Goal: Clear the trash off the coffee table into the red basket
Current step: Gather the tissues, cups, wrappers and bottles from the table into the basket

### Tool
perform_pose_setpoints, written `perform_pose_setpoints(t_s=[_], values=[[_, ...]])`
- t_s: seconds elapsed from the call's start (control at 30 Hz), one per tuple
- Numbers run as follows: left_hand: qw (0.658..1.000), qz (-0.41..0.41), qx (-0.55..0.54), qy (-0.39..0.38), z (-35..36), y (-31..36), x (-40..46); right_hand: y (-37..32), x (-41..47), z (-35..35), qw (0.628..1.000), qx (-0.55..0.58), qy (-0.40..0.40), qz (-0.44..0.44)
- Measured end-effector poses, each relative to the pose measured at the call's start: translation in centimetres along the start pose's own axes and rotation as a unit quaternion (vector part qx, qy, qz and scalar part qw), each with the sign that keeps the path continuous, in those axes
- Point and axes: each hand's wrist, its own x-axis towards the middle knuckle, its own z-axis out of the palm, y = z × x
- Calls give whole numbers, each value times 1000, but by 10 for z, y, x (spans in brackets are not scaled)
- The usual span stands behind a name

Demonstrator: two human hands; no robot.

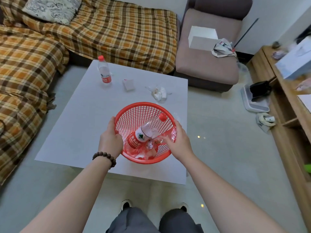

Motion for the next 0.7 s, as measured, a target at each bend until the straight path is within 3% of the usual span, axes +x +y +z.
perform_pose_setpoints(t_s=[0.27,0.47,0.7], values=[[999,30,30,34,81,56,-28,62,22,-74,1000,21,19,-12],[996,2,6,85,176,104,-81,121,44,-174,996,-8,-14,-85],[991,-38,13,126,235,149,-109,164,64,-237,993,-6,-78,-85]])
